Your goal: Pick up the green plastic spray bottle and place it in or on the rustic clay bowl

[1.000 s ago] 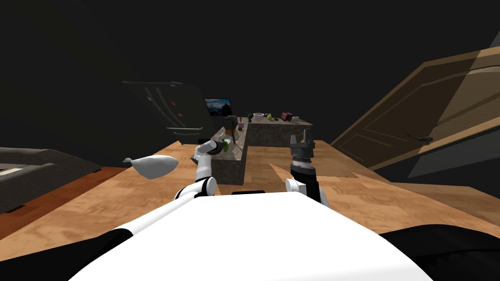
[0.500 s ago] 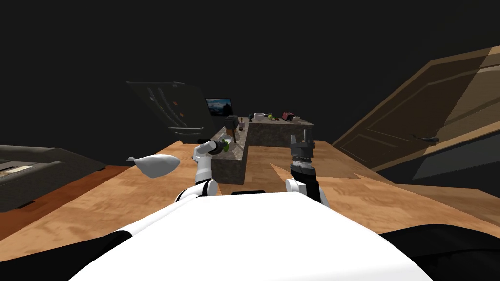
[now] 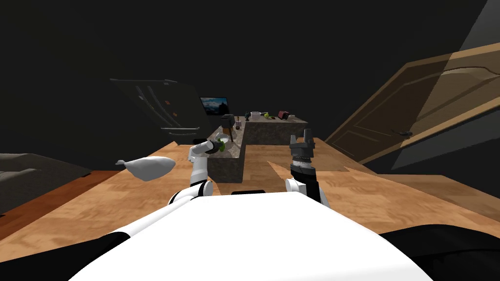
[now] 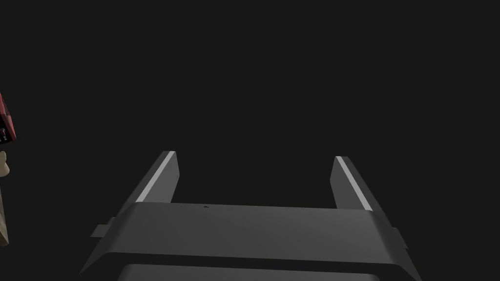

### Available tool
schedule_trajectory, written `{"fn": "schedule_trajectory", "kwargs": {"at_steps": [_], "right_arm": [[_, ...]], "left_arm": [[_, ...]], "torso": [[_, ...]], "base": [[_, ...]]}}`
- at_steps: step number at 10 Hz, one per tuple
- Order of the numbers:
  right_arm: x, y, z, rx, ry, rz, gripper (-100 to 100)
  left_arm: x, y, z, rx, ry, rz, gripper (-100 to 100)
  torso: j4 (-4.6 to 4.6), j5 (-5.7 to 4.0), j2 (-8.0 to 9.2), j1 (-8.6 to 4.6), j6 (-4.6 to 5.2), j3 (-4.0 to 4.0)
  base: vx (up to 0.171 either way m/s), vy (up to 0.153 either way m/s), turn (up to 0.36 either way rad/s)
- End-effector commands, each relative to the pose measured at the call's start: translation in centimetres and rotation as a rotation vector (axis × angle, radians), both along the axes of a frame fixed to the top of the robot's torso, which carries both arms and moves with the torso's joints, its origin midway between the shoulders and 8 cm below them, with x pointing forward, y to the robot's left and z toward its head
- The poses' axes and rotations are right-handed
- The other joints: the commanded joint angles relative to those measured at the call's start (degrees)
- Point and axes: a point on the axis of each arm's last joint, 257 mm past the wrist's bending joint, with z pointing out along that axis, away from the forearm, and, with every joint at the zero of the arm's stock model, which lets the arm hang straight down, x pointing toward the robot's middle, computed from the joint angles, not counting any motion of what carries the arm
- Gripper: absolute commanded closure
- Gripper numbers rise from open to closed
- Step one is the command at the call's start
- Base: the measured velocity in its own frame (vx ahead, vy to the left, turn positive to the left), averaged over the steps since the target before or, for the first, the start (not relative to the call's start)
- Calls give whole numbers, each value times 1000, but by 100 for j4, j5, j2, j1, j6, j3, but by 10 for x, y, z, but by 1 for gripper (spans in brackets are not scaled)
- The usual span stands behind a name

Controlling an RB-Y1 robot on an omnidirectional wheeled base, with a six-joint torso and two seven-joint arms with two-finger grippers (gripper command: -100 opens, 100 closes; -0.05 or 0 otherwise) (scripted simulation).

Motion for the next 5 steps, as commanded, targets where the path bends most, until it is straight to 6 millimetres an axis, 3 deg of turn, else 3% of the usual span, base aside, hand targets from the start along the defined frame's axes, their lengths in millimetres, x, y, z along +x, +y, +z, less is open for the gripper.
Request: {"fn": "schedule_trajectory", "kwargs": {"at_steps": [1,3,5], "right_arm": [[0,0,0,0,0,0,0],[0,0,0,0,0,0,0],[0,0,0,0,0,0,0]], "left_arm": [[-4,14,2,56,-16,12,100],[-6,24,7,104,-42,22,100],[-6,32,18,143,-80,30,100]], "torso": [[0,0,0,0,0,0],[0,-1,-3,22,-10,-1],[-6,5,-25,63,-25,-14]], "base": [[-131,-10,-111],[-95,55,-79],[-43,122,-22]]}}
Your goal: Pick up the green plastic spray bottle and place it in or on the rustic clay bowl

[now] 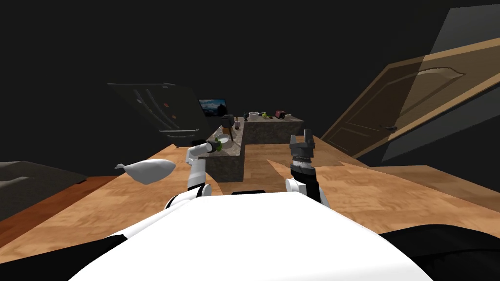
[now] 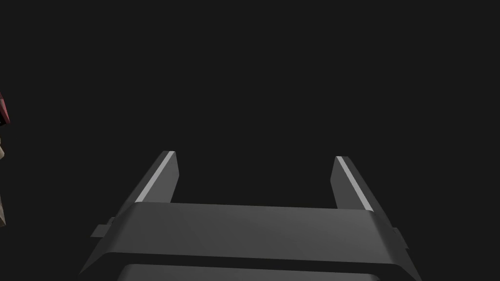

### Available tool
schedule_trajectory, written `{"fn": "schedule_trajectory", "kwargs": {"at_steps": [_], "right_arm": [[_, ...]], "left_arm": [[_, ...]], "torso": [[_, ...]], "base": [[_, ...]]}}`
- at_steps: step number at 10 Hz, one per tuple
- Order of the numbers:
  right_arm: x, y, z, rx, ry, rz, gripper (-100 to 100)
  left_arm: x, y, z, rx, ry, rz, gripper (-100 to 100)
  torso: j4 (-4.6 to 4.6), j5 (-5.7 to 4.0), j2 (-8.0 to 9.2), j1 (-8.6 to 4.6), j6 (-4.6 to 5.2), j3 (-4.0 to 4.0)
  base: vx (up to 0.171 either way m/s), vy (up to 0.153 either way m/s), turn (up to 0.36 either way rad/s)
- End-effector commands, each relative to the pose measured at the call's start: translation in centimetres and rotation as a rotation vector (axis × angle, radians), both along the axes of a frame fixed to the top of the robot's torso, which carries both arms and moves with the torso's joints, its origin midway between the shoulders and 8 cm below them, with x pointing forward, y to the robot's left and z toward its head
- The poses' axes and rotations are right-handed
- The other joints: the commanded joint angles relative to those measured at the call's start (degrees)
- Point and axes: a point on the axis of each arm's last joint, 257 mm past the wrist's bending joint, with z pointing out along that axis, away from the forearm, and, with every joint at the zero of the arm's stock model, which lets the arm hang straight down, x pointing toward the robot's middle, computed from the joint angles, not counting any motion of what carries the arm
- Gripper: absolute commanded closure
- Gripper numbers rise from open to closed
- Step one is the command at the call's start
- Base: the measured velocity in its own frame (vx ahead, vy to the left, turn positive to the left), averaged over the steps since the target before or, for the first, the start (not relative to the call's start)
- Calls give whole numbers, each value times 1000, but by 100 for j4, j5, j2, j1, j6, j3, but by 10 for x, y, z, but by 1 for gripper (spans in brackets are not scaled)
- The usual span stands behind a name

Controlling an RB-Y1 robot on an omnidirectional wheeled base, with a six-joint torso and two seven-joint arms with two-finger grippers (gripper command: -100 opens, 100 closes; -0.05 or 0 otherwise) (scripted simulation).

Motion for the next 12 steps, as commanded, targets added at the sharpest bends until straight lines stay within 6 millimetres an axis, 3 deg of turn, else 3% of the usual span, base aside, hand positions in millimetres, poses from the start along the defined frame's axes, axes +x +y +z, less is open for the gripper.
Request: {"fn": "schedule_trajectory", "kwargs": {"at_steps": [1,3,6,8,10,12], "right_arm": [[0,0,0,0,0,0,0],[0,0,0,0,0,0,0],[0,0,0,0,0,0,0],[0,0,0,0,0,0,0],[0,0,0,0,0,0,0],[0,0,0,0,0,0,0]], "left_arm": [[2,9,14,25,-40,8,100],[13,0,43,-16,-108,-3,100],[24,-13,70,-77,-163,-21,100],[35,-35,95,-161,-210,-49,100],[42,-68,107,-259,-235,-86,100],[43,-85,108,-300,-238,-103,100]], "torso": [[0,0,0,0,0,0],[-6,8,-14,33,-17,-10],[-19,11,-41,27,-19,-29],[-17,7,-40,7,-18,-28],[-16,9,-36,4,-12,-25],[-20,14,-35,-4,-10,-27]], "base": [[-16,188,65],[-7,160,115],[24,105,41],[9,59,69],[2,56,56],[-1,27,11]]}}
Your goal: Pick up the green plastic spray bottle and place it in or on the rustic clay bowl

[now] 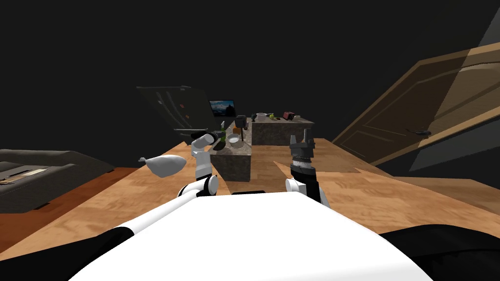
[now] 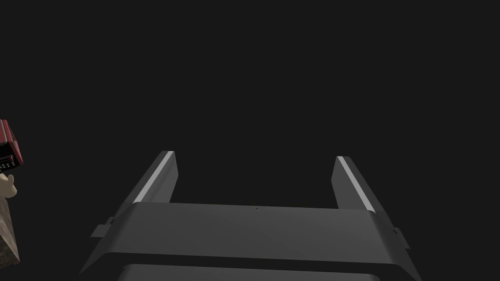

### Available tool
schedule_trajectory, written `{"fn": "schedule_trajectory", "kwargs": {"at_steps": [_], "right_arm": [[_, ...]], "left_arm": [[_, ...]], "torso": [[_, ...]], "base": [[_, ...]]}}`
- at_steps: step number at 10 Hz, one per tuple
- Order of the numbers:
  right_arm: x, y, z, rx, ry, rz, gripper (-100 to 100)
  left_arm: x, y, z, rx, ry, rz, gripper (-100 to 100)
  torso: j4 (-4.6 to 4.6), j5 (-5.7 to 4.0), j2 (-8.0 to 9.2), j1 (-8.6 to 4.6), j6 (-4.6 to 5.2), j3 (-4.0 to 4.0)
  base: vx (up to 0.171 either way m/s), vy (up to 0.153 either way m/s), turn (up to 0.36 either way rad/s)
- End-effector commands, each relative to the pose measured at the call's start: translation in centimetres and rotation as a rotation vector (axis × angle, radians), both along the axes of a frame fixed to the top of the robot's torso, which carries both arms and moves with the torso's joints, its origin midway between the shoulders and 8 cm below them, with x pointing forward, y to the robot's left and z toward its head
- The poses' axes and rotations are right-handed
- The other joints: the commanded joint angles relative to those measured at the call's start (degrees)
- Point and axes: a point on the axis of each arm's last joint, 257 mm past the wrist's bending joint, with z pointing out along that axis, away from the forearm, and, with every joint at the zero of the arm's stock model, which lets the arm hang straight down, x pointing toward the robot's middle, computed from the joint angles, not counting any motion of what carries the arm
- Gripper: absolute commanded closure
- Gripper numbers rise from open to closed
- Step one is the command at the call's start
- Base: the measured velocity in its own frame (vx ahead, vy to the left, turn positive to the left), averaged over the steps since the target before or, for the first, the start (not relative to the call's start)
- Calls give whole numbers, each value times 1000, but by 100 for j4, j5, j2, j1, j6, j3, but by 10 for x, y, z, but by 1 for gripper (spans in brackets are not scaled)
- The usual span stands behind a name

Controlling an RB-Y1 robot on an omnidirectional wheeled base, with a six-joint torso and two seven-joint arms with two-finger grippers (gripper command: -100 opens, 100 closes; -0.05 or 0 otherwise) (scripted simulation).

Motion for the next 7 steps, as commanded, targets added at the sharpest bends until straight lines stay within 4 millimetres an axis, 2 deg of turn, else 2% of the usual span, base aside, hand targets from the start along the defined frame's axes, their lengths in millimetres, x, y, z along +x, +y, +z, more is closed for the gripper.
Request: {"fn": "schedule_trajectory", "kwargs": {"at_steps": [1,2,6,7], "right_arm": [[0,0,0,0,0,0,0],[0,0,0,0,0,0,0],[0,0,0,0,0,0,0],[0,0,0,0,0,0,0]], "left_arm": [[0,0,0,0,0,0,100],[0,-2,0,-2,1,-3,-100],[0,-2,0,-2,1,-3,-100],[0,-2,0,-2,1,-3,0]], "torso": [[0,0,0,0,0,0],[1,1,0,2,-4,0],[0,2,-1,4,-5,0],[0,2,-1,4,-5,0]], "base": [[0,0,0],[0,0,0],[0,0,0],[0,0,0]]}}
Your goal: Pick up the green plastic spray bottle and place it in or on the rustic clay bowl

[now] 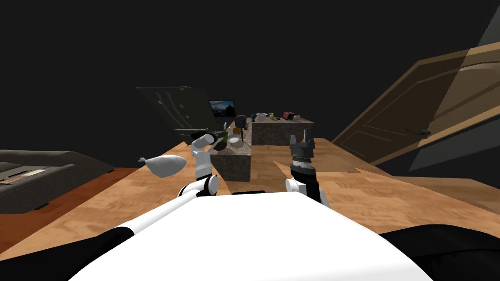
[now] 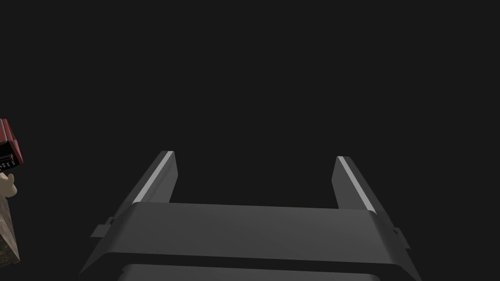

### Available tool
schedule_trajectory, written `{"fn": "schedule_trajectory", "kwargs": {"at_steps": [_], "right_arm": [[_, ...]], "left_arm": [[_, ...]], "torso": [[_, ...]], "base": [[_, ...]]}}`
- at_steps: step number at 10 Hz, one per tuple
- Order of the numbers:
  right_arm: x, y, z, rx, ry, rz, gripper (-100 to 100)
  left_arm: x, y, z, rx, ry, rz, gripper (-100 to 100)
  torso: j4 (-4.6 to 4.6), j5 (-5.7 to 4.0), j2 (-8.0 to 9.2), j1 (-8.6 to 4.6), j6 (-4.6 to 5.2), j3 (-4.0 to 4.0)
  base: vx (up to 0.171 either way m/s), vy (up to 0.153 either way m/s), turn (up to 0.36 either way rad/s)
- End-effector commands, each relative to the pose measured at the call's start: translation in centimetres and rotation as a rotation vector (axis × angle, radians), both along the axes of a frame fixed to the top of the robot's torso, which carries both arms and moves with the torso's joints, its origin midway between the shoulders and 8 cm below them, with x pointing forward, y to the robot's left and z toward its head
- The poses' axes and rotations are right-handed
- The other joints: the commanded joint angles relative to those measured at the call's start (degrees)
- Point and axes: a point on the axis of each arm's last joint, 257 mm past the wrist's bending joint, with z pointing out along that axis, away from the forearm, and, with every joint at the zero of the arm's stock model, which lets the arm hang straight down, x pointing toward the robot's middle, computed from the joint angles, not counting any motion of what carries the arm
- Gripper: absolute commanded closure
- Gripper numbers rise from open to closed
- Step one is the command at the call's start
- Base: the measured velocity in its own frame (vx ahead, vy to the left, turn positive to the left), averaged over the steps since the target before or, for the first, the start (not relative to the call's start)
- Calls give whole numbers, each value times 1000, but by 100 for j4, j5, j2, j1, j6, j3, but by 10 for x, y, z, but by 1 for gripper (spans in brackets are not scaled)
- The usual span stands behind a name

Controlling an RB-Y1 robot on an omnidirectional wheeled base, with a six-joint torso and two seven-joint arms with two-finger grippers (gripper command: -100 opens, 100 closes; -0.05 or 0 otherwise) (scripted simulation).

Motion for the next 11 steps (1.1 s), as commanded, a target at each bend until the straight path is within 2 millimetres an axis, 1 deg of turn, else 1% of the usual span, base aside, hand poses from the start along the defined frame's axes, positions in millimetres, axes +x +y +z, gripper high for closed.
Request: {"fn": "schedule_trajectory", "kwargs": {"at_steps": [1,3,4,5,6,7,8,9,10,11], "right_arm": [[0,0,0,0,0,0,0],[0,0,0,0,0,0,0],[0,0,0,0,0,0,0],[0,0,0,0,0,0,0],[0,0,0,0,0,0,0],[0,0,0,0,0,0,0],[0,0,0,0,0,0,0],[0,0,0,0,0,0,0],[0,0,0,0,0,0,0],[0,0,0,0,0,0,0]], "left_arm": [[13,-6,19,17,-33,-30,-100],[15,-9,4,8,0,-38,-100],[26,-12,27,28,-43,-61,-100],[28,-15,24,22,-32,-68,-100],[30,-17,10,15,-5,-72,-100],[40,-20,37,35,-52,-94,-100],[42,-23,27,27,-30,-101,-100],[43,-25,13,20,-1,-105,-100],[52,-26,42,39,-52,-123,-100],[54,-29,36,33,-36,-129,-100]], "torso": [[0,0,0,0,0,0],[6,-5,4,-15,-6,5],[6,-4,5,-8,-5,6],[8,-5,8,-13,-8,8],[8,-5,7,-14,-6,7],[6,-3,4,-6,-5,5],[8,-4,6,-10,-9,7],[7,-5,6,-12,-5,6],[6,-3,4,-4,-5,5],[8,-4,9,-12,-9,8]], "base": [[-12,-48,162],[-12,-51,43],[-25,-55,129],[-19,-61,101],[-6,-30,7],[-20,-52,154],[-15,-54,86],[-7,-24,-12],[-28,-60,140],[-20,-63,103]]}}
